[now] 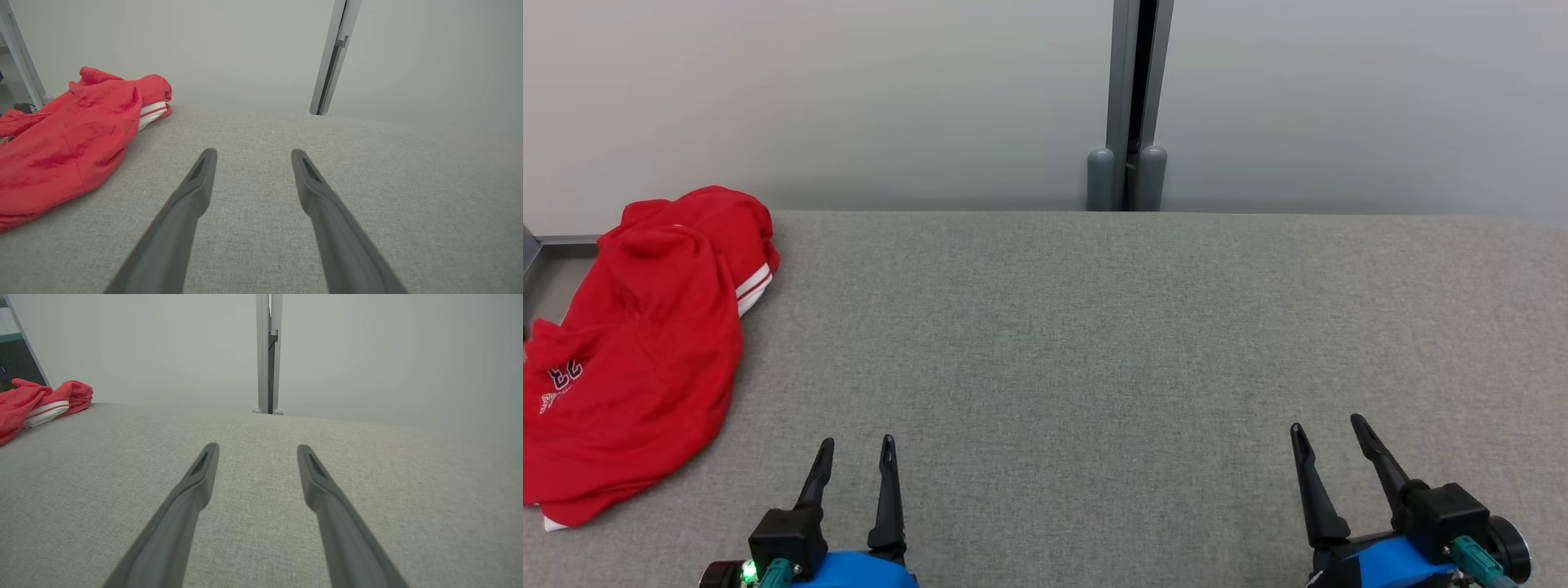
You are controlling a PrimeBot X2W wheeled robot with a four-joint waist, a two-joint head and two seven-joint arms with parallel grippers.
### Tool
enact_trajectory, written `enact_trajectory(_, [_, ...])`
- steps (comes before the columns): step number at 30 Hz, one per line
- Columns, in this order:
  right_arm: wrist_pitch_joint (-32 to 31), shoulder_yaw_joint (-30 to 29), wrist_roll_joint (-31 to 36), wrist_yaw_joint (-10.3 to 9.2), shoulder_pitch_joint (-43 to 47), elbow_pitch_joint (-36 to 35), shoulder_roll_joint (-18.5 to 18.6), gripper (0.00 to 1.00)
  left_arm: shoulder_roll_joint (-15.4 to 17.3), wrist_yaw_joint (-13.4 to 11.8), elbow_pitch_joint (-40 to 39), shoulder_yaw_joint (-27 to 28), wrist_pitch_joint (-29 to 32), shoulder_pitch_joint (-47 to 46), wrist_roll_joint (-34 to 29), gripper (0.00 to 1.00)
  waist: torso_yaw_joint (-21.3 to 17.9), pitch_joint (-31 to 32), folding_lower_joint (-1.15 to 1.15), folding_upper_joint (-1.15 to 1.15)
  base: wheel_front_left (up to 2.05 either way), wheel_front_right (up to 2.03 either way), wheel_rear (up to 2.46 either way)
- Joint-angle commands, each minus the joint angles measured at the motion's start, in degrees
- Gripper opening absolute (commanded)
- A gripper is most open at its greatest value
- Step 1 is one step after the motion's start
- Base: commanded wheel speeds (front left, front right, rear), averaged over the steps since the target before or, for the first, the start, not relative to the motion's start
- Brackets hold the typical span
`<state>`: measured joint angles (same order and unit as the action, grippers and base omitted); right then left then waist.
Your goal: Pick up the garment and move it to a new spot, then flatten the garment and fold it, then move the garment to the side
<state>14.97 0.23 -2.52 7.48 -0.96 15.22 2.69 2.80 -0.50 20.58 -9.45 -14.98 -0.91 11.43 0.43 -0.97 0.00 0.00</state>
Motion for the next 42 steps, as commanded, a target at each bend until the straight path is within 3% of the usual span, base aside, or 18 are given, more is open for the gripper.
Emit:
enact_trajectory(1, [0.3,0.0,0.4,0.02,-0.1,-0.2,0.4,1.00,0.2,-0.3,0.1,0.1,-0.3,-0.6,-0.4,1.00,0.0,0.0,0.00,0.00,0.00,0.00,0.00])
enact_trajectory(18, [0.3,-0.8,0.3,0.02,0.1,-0.6,0.3,1.00,0.2,0.0,0.9,-0.3,-0.3,-1.7,0.4,1.00,1.4,-0.6,0.00,0.00,0.00,0.00,0.00])
enact_trajectory(26, [0.3,-3.0,1.2,0.03,0.5,-0.9,0.3,1.00,0.2,-0.5,0.2,-0.4,-0.3,-2.7,-0.1,1.00,11.8,-1.0,0.00,0.00,0.00,0.00,0.00])
enact_trajectory(33, [0.3,-0.4,0.6,0.02,-1.3,-1.1,0.3,1.00,0.1,-0.4,-0.7,1.2,-0.3,-2.1,-0.2,1.00,21.8,-1.5,0.00,0.00,0.00,0.00,0.00])
enact_trajectory(37, [0.3,1.5,0.0,0.02,-1.8,-1.1,0.3,1.00,0.1,-0.5,-1.7,2.0,-0.3,-1.9,0.1,1.00,25.0,-1.6,0.00,0.00,0.00,0.00,0.00])
enact_trajectory(42, [0.3,2.3,0.4,0.02,-2.0,-1.2,0.3,1.00,0.1,-0.9,-2.7,2.4,-0.3,-1.2,0.6,1.00,26.1,-1.8,0.00,0.00,0.00,0.00,0.00])
